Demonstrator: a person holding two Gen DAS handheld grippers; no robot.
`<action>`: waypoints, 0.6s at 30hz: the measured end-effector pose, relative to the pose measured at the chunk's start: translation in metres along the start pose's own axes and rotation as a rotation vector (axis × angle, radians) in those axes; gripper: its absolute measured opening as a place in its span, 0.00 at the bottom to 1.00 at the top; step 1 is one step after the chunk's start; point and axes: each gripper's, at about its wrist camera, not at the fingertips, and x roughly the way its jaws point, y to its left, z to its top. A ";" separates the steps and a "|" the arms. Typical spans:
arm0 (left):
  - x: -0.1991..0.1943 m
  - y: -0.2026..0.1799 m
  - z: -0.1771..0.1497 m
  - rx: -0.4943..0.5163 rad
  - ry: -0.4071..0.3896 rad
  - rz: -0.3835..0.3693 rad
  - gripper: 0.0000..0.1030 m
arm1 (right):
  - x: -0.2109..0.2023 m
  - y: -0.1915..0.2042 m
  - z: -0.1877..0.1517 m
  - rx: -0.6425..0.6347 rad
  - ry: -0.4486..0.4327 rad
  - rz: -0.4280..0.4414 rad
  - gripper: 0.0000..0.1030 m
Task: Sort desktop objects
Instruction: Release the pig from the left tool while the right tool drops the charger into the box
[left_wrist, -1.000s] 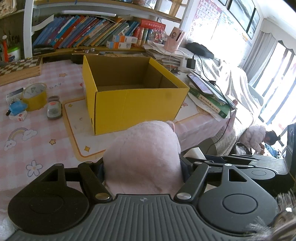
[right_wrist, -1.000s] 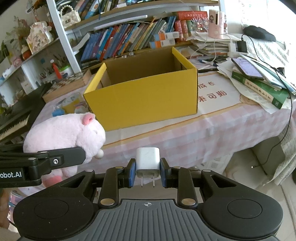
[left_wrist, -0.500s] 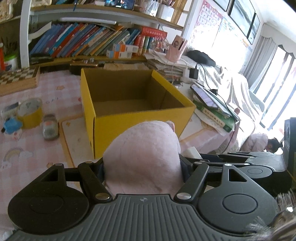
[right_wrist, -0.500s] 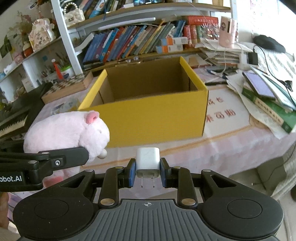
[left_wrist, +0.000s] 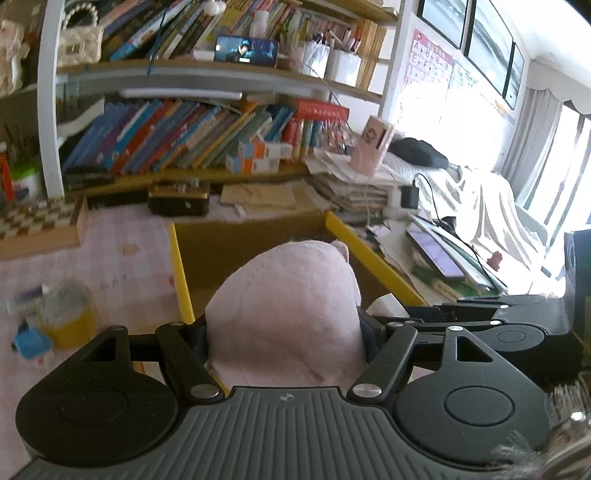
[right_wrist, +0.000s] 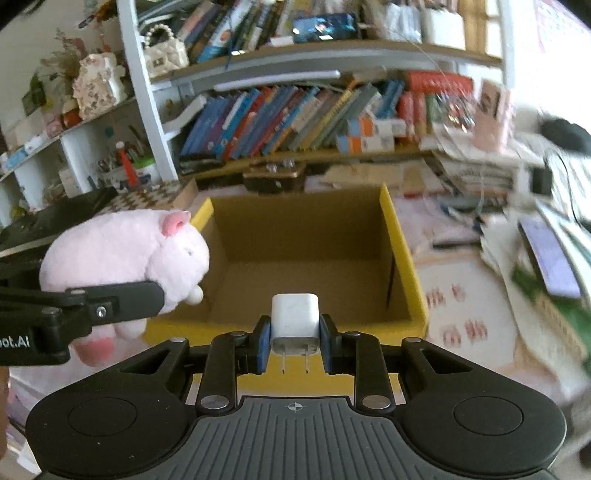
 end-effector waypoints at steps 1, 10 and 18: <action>0.005 0.000 0.006 0.011 -0.005 0.007 0.68 | 0.005 -0.002 0.007 -0.025 -0.007 0.003 0.25; 0.080 -0.009 0.048 0.177 0.049 0.076 0.68 | 0.075 -0.015 0.053 -0.346 0.028 0.014 0.25; 0.151 -0.004 0.058 0.273 0.164 0.177 0.69 | 0.151 -0.010 0.062 -0.729 0.200 0.029 0.25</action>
